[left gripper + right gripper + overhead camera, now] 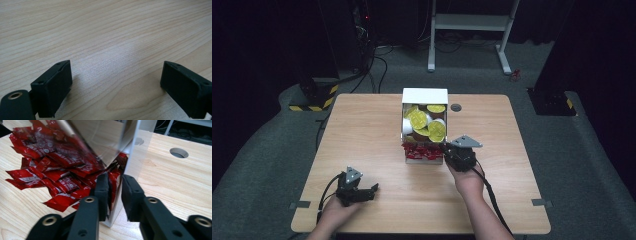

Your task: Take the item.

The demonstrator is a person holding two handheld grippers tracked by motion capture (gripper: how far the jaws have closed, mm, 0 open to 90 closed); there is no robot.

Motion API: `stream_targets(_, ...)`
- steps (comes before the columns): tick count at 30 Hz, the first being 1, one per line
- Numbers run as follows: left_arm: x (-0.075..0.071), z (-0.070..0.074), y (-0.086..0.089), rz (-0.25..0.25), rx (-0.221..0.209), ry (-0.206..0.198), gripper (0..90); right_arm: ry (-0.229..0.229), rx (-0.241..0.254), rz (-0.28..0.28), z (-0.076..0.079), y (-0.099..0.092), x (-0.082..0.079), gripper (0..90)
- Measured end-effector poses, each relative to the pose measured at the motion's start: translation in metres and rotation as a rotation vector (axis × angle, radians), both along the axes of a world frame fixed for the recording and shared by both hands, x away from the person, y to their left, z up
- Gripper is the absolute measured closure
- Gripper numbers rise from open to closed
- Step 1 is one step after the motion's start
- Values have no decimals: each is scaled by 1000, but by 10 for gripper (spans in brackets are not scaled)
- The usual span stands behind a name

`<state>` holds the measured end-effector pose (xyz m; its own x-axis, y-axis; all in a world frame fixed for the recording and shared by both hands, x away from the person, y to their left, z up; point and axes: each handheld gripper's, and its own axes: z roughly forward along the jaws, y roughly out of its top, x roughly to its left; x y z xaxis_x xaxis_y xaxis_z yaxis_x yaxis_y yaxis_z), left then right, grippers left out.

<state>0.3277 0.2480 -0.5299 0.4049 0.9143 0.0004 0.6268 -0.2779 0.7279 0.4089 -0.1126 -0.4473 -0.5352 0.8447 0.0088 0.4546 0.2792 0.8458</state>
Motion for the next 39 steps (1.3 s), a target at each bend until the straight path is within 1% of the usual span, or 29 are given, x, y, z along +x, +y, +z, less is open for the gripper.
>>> stream_targets(1, 0, 0, 1, -5, 4, 2, 107, -2, -8, 0, 0, 2, -1, 788)
stream_targets(2, 0, 0, 1, -8, 5, 3, 107, -1, -10, -2, 0, 3, -1, 789)
stream_targets(6, -1, 0, 1, -7, 5, 3, 107, -18, 6, -9, 1, 2, -2, 789)
stream_targets(9, -1, 0, 1, -8, 5, 3, 107, -9, 18, -11, 0, 3, -1, 791)
stream_targets(16, 0, 0, 0, -6, 4, 0, 104, -7, 21, -17, -1, 3, 0, 811)
stream_targets(18, 0, 0, 0, -5, 3, 1, 103, 11, 30, -18, 0, 2, 0, 822)
stream_targets(19, 0, 0, 0, -5, 3, 1, 103, 11, 30, -18, 0, 2, 0, 822)
stream_targets(20, 0, 0, 0, -6, 4, 2, 103, 26, 39, -19, 0, 1, 1, 825)
stream_targets(21, 0, 0, 1, -8, 8, 0, 103, 28, 41, -17, 0, 1, 1, 826)
stream_targets(31, 0, 0, 0, -8, 6, 2, 103, 21, 19, -3, 1, 3, 0, 856)
stream_targets(34, 0, 0, 0, -8, 5, 2, 103, 20, 18, -1, 1, 3, 0, 861)
stream_targets(39, 0, 0, 0, -7, 6, 1, 103, 33, 26, 4, 2, 2, 1, 863)
